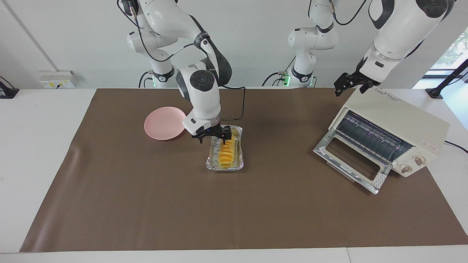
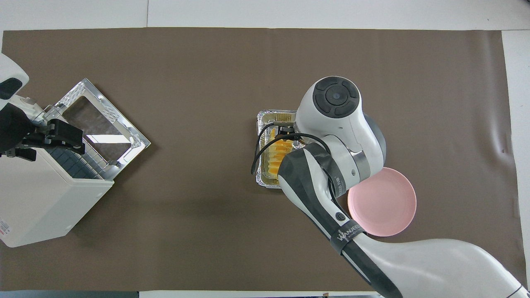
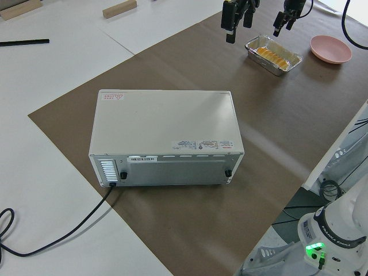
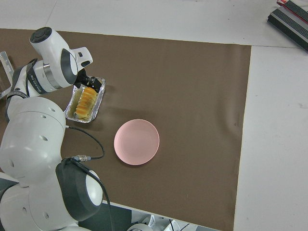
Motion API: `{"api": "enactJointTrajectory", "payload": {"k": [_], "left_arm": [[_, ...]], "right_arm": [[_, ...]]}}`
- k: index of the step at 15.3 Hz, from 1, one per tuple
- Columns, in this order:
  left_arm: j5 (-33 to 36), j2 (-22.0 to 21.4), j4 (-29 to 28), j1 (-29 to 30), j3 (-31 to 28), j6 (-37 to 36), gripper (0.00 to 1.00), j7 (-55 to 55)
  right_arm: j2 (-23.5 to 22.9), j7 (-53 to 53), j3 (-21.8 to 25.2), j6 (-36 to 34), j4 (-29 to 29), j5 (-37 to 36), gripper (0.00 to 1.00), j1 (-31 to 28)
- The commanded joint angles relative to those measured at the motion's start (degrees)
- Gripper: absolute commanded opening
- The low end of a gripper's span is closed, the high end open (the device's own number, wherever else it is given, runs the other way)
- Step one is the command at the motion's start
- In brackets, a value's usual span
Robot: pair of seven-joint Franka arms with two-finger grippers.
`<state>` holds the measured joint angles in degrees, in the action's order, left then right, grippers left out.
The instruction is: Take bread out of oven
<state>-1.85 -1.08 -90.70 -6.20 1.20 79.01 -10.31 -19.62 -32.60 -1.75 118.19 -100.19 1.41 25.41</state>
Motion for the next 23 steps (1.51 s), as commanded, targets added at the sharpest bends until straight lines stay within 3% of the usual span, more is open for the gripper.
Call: {"api": "enactJointTrajectory", "payload": {"k": [1,10,12,13,14,18,23], "left_arm": [[-0.9,-1.4,-2.6,0.0,0.8,0.4,1.0,0.7],[-0.9,-1.3,-1.9,0.0,0.6,0.6,1.0,0.1],[-0.9,-1.3,-1.9,0.0,0.6,0.5,1.0,0.3],[-0.9,-1.3,-1.9,0.0,0.7,0.8,1.0,0.9],[-0.9,-1.3,-1.9,0.0,0.9,0.8,1.0,0.8],[-0.9,-1.6,-1.8,0.0,0.8,0.7,1.0,0.2],[-0.9,-1.7,-1.8,0.9,0.3,0.6,1.0,0.0]], "right_arm": [[0.8,-0.3,0.2,0.6,-2.5,0.9,1.0,-0.4],[2.9,-0.7,0.2,5.8,-11.1,0.9,1.0,-0.4],[3.2,-0.7,0.2,6.4,-12.0,1.0,0.95,-0.5],[3.3,-0.9,0.2,7.0,-12.5,1.0,0.88,-0.4],[3.3,-1.3,0.2,7.7,-12.9,1.0,0.74,-0.4],[3.4,-2.2,0.2,10.6,-13.7,1.0,0.0,-0.3],[2.7,0.1,0.2,12.1,-12.2,0.8,0.0,0.1]]}}
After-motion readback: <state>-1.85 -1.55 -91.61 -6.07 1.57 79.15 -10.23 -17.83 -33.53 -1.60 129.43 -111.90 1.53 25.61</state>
